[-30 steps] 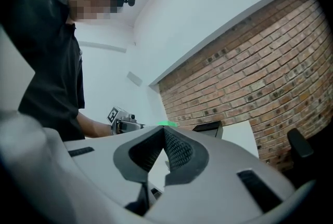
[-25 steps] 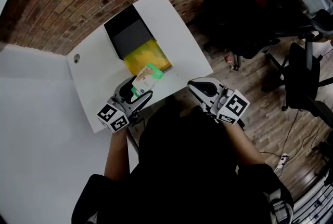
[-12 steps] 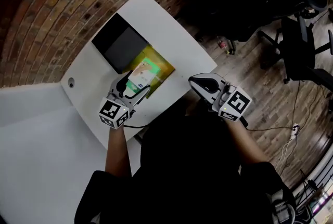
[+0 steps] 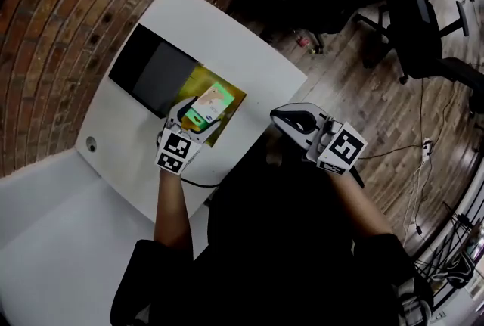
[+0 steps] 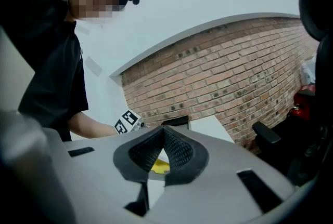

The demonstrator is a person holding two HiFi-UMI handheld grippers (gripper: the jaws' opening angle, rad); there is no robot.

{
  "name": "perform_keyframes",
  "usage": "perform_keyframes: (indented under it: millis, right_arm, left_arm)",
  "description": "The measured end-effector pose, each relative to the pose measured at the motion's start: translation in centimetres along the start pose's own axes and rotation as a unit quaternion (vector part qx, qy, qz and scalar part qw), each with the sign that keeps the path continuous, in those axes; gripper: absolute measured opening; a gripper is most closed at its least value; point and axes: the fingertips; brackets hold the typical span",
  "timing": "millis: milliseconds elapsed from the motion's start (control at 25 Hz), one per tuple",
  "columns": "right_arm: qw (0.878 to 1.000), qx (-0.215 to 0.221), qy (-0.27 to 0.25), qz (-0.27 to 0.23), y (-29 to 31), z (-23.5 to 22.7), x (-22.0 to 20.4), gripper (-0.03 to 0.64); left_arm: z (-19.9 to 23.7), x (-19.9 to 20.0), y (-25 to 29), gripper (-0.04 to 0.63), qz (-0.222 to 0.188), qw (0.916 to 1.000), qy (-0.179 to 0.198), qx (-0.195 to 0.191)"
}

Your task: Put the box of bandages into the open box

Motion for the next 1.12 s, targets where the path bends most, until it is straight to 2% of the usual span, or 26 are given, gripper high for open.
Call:
perform_keyframes:
  millis: [400, 600, 880, 1000, 1120]
  right_arm:
    - [1.0, -0.022, 0.0, 0.018, -0.2, 0.3, -0.2, 0.006]
    - [1.0, -0.019, -0.003, 0.023, 0.5, 0.6, -0.2, 0.006]
    - [1.0, -0.008, 0.002, 0.021, 1.2, 0.8, -0.2, 0.006]
    - [1.0, -0.004, 0.001, 0.024, 1.6, 0.6, -0.4, 0.006]
    - [1.0, -0.001, 0.0, 0.023, 1.8, 0.4, -0.3, 0.006]
  left_arm:
    - [-0.7, -2.2, 3.5, 0.37, 0.041, 0.9973, -0.002, -0.061]
    - [-0.4, -2.9, 4.0, 0.37, 0.05, 0.9966, 0.014, -0.064]
    - [-0.6, -5.0, 4.7, 0.37, 0.105, 0.9916, 0.05, -0.056]
    - [-0.6, -5.8, 5.1, 0.37, 0.138, 0.9875, 0.046, -0.06]
    - [-0.5, -6.2, 5.2, 0.37, 0.154, 0.9847, 0.05, -0.064]
Point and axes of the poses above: the fingertips, and each gripper's own axes: y forward along the fingers, z to its left, x out of its top, and after that the axes turned 3 degrees about -z, right-handed
